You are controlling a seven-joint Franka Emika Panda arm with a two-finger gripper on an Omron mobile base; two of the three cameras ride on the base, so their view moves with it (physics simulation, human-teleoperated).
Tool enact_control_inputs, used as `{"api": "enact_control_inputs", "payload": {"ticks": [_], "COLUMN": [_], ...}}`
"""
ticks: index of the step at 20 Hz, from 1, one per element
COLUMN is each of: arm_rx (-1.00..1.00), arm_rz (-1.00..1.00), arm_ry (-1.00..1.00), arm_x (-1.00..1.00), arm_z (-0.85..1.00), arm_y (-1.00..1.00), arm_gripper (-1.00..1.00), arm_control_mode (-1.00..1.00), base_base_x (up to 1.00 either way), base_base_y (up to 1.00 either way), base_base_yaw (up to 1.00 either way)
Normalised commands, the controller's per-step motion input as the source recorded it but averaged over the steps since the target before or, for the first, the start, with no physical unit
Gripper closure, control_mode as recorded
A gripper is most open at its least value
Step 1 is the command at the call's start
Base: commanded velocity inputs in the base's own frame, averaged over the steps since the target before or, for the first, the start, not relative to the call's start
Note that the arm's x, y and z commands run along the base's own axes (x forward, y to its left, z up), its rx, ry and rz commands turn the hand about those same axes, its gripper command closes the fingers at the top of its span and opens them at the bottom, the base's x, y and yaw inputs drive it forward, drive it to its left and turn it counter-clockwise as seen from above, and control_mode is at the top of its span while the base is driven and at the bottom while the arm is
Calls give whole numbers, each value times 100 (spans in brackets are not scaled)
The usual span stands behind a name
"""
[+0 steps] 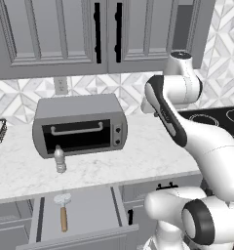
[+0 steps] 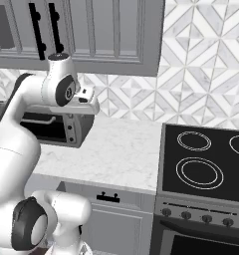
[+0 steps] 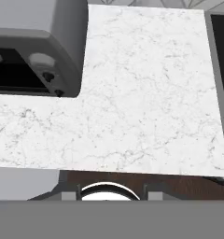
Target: Pick the pizza cutter from the drawer and place it on the counter.
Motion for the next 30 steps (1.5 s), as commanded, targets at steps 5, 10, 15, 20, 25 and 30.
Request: {"api": "enact_control_inputs", "payload": {"ticks": [5,10,15,20,25,30], "arm_rx": [0,0,0,0,0,2], "arm_rz": [0,-1,-3,0,0,1], "arm_ry": [0,0,0,2,4,7], "arm_x": [-56,-82,-25,-11,-7,-28], "arm_z": [-20,-34,-21,-25,-19,-27], "arm_y": [10,87,100,99,80,48], "arm_gripper": [-100,-100,-100,-100,-100,-100], "arm_control_mode": [-100,-100,-100,-100,-100,-100], "base_base_x": [0,0,0,0,0,0], "base_base_y": [0,0,0,0,0,0], "base_base_yaw": [0,0,0,0,0,0]}}
